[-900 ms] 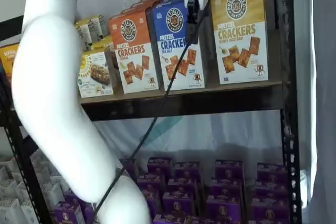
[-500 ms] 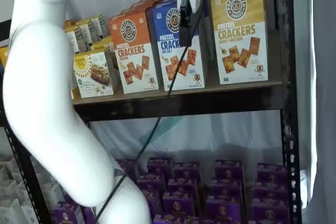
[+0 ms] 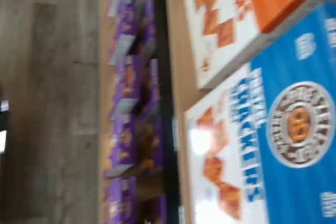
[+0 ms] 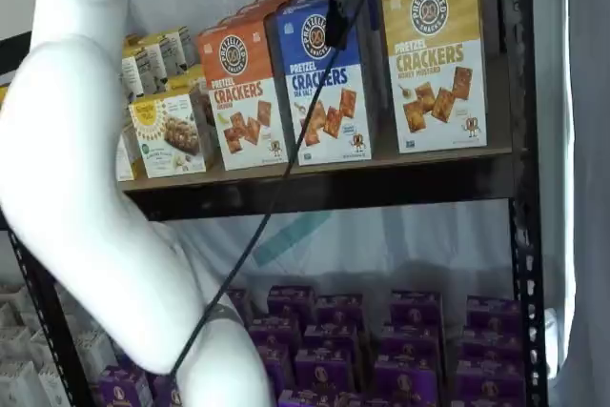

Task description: Retrieve the yellow and white box located on the top shelf, the sixth one from the left

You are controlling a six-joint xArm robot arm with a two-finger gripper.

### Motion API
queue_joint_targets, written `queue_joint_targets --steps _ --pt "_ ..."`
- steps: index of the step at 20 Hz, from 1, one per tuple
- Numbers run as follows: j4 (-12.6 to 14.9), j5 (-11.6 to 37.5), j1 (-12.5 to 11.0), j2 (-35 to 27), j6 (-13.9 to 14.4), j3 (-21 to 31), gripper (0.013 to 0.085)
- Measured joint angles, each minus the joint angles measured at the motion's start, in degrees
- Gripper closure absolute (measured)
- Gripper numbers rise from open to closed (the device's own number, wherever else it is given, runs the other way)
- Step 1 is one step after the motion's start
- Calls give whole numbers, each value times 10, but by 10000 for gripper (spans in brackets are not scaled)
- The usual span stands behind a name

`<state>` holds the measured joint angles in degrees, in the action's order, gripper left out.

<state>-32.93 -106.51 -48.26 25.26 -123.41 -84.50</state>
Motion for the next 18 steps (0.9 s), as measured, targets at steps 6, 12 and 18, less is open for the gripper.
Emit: queue_joint_targets --steps 6,12,18 --pt "-83 112 -12 45 -2 65 130" --pt "-85 157 1 44 -7 71 130" --pt "-80 220 7 19 -38 66 130"
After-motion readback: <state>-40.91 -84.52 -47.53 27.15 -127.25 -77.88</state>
